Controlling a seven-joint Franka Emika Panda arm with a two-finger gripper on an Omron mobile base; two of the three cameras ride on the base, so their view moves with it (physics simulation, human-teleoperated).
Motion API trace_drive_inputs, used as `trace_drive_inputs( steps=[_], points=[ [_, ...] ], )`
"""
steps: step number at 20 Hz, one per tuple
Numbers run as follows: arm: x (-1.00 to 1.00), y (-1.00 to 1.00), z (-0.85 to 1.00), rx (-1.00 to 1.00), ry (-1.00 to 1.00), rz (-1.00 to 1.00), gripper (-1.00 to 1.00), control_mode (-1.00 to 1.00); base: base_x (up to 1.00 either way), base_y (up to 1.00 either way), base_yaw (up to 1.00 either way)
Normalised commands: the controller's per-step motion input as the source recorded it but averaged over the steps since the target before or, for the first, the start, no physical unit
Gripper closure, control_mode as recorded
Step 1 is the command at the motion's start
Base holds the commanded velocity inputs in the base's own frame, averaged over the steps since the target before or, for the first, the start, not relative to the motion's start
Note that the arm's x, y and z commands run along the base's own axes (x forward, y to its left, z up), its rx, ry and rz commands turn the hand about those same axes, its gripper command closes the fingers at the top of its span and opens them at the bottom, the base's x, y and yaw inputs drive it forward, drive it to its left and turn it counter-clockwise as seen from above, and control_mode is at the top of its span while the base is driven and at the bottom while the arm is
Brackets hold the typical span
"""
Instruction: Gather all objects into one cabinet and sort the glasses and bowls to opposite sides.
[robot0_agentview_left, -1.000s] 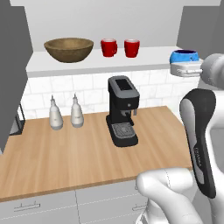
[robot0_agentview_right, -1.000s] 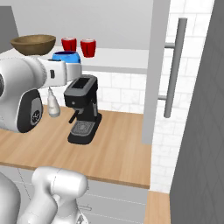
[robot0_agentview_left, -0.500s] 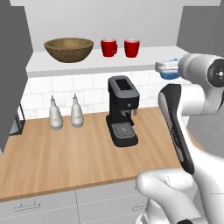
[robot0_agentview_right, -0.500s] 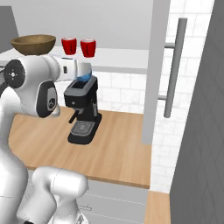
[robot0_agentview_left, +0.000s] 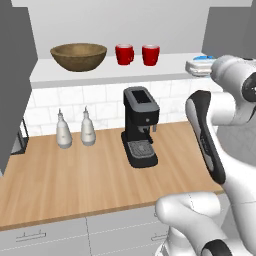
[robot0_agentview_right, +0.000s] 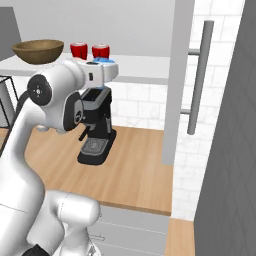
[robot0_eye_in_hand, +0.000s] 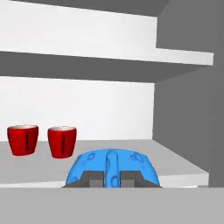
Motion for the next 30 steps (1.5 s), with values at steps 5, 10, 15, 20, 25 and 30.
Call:
trace_drive_inputs(
  steps=[5,10,15,20,25,30],
  points=[
    [0.27,-0.06,0.06,0.0,-0.14,0.0,1.0,-1.0,0.0,0.0,0.0],
    [0.48,0.01,0.0,0.04,0.0,0.01,1.0,-1.0,0.0,0.0,0.0],
    [0.21,0.02,-0.02,0.01,-0.05,0.01,1.0,-1.0,0.0,0.0,0.0],
    [0.19,0.06,-0.35,0.0,-0.25,0.06,1.0,-1.0,0.0,0.0,0.0],
    [0.41,0.02,-0.57,0.01,-0.34,0.11,1.0,-1.0,0.0,0.0,0.0],
    [0.45,0.0,-0.3,0.01,-0.23,0.06,1.0,-1.0,0.0,0.0,0.0]
  ],
)
